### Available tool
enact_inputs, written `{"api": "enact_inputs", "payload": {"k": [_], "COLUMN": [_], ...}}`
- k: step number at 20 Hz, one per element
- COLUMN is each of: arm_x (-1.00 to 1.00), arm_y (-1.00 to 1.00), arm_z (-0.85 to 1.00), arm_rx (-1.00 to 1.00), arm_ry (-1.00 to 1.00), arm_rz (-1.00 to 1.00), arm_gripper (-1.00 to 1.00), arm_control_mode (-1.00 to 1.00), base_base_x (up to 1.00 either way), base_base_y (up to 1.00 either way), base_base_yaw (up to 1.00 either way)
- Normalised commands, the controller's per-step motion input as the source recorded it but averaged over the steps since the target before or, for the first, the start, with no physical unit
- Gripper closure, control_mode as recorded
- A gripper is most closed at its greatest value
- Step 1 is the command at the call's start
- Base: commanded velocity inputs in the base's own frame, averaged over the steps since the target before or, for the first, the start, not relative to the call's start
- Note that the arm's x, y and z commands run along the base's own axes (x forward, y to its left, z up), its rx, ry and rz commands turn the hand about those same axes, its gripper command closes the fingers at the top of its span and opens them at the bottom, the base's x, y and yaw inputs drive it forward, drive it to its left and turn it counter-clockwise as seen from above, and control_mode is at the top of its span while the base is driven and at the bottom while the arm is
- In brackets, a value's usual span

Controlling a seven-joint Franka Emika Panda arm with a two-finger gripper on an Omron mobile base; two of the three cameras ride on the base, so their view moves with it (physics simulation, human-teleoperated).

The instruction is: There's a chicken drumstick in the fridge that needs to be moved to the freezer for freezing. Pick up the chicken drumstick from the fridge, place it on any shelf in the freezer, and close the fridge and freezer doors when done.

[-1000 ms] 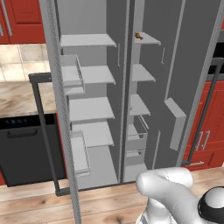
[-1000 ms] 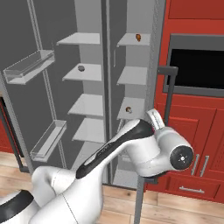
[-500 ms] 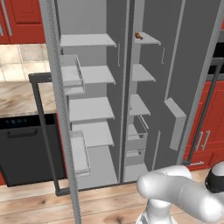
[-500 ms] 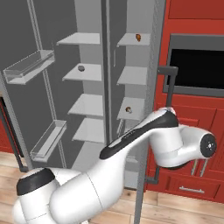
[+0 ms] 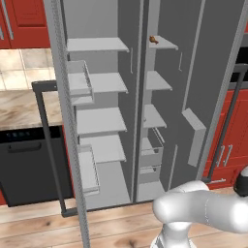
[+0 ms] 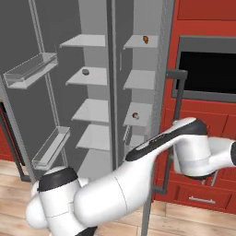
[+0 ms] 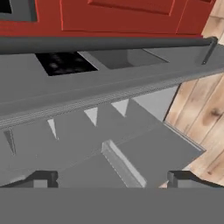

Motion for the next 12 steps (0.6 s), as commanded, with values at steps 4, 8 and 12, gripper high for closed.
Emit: {"api": "enact_inputs", "payload": {"k": [4,8,12], "arm_x": [0.02,0.52,0.96], "arm_y": [0.00,0.00,0.00], "arm_z": [-0.64,-0.49,-0.20], "arm_rx": [0.24,0.19,0.03], "arm_ry": [-0.27,-0.12,0.09], "arm_rz": [0.00,0.00,0.01], "arm_gripper": [-1.00,-1.00,-1.00], "arm_control_mode": [-1.00,-1.00,-1.00], "base_base_x": [0.00,0.00,0.00], "base_base_y": [0.00,0.00,0.00], "base_base_yaw": [0.00,0.00,0.00]}}
